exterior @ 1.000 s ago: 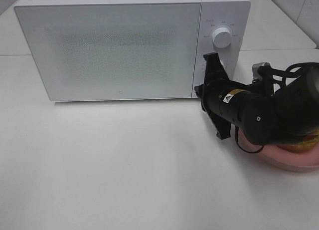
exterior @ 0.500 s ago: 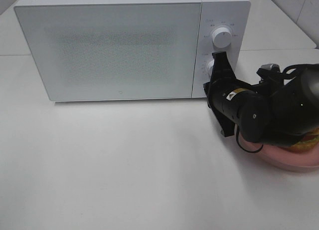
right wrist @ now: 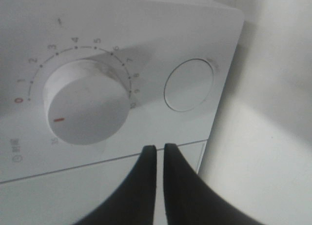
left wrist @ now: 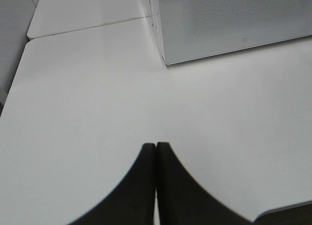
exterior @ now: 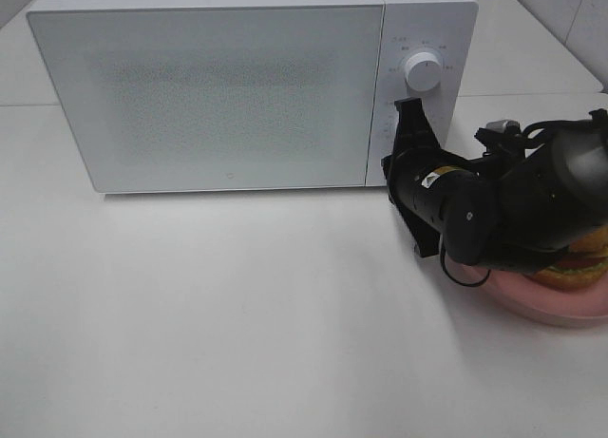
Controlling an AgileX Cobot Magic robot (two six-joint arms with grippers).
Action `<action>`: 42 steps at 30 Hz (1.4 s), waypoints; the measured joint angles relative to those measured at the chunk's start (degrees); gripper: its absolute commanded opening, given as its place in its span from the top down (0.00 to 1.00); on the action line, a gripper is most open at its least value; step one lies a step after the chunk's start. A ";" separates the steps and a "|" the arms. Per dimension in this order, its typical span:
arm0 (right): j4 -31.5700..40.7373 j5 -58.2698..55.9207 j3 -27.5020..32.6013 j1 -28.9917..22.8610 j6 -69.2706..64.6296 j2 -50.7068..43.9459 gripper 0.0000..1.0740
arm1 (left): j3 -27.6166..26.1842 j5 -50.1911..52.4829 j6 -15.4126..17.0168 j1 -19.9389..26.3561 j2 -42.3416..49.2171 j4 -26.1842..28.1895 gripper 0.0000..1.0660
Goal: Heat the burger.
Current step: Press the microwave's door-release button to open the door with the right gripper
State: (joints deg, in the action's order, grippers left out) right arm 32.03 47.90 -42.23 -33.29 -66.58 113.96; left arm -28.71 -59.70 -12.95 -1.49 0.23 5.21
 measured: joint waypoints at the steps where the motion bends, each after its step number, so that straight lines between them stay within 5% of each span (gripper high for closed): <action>1: 1.20 0.00 0.00 0.00 0.11 0.06 0.95 | 0.00 0.00 0.00 0.00 0.00 0.00 1.00; 12: 9.91 -0.06 -2.29 0.00 4.70 0.17 0.95 | 0.00 0.00 0.00 0.00 0.00 0.00 1.00; 42: 12.55 -0.23 -5.50 0.00 6.19 4.93 1.00 | 0.00 0.00 0.00 0.00 0.00 0.00 1.00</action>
State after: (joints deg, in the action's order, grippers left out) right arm 44.58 47.67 -47.73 -33.29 -60.39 118.89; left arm -28.71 -59.70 -12.95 -1.49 0.23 5.21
